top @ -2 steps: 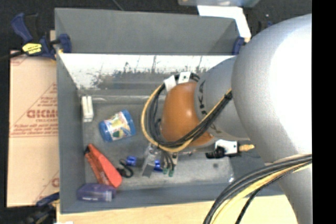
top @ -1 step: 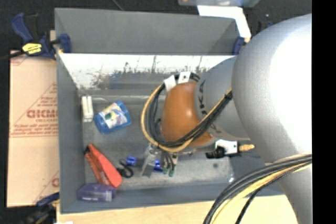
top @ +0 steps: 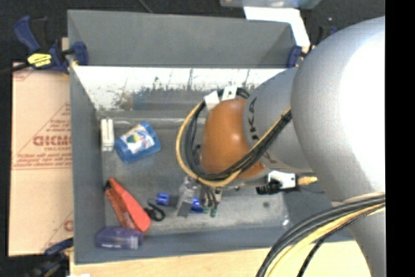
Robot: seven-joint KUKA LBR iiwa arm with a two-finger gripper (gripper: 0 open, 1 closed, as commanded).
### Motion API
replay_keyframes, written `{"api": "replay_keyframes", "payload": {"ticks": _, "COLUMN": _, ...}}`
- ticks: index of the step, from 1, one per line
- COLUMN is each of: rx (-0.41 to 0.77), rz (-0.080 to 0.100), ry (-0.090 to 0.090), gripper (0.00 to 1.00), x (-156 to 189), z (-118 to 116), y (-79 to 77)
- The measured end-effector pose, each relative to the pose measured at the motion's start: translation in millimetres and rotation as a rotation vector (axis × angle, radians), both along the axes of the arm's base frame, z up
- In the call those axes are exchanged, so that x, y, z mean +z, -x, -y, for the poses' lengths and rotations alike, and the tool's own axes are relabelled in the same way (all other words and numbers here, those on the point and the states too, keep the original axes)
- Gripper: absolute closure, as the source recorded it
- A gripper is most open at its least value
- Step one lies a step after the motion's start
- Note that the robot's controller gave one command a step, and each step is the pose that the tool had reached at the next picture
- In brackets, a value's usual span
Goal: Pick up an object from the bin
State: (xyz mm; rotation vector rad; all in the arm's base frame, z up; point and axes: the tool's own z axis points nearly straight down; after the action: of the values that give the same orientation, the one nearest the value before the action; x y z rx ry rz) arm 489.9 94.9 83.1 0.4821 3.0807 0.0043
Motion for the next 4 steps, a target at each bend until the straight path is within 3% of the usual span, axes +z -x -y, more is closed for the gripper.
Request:
{"api": "replay_keyframes", "payload": {"ticks": 3, "rx": 0.006, "rz": 0.001, "ry": 0.0, "gripper": 1.0, "x": 32.7, "z": 1.0, "y": 0.0}}
{"api": "replay_keyframes", "payload": {"ticks": 4, "rx": 0.008, "rz": -0.009, "ry": 0.002, "gripper": 1.0, "x": 68.1, "z": 2.1, "y": 2.3}}
